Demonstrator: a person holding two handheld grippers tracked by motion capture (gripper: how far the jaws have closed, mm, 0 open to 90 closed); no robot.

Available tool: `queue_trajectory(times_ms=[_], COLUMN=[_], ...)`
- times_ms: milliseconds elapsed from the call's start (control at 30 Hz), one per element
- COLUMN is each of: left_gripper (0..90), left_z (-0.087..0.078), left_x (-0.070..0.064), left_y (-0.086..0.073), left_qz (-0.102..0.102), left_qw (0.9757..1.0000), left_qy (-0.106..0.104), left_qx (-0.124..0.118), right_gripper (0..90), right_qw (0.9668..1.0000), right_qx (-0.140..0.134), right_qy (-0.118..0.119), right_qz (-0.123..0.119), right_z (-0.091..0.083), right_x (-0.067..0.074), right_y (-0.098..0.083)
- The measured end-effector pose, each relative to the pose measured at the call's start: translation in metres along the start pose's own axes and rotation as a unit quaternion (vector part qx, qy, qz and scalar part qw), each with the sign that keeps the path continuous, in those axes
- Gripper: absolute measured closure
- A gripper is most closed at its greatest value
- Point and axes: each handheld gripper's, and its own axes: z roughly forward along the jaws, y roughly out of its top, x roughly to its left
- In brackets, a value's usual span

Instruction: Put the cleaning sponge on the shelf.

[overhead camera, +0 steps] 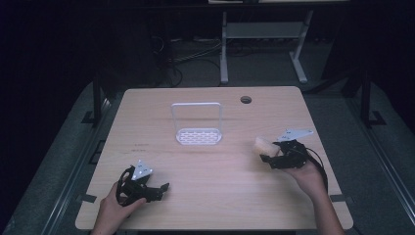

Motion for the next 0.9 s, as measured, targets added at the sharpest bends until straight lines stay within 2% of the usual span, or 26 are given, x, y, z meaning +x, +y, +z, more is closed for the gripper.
queue_trajectory(times_ms=[400,900], left_gripper=[11.9,11.8], left_z=[0.000,0.000], left_x=[0.000,0.000], left_y=[0.000,0.000], left_qz=[0.000,0.001], left_qw=[1.0000,1.0000], left_qy=[0.000,0.000], left_qx=[0.000,0.000], right_gripper=[30.2,30.2], right_qw=[0.9997,0.9991], right_qx=[-0.003,-0.009], right_qy=[0.009,0.025], right_qz=[-0.022,-0.033], right_z=[0.005,0.015], right_x=[0.014,0.027], right_y=[0.012,0.029])
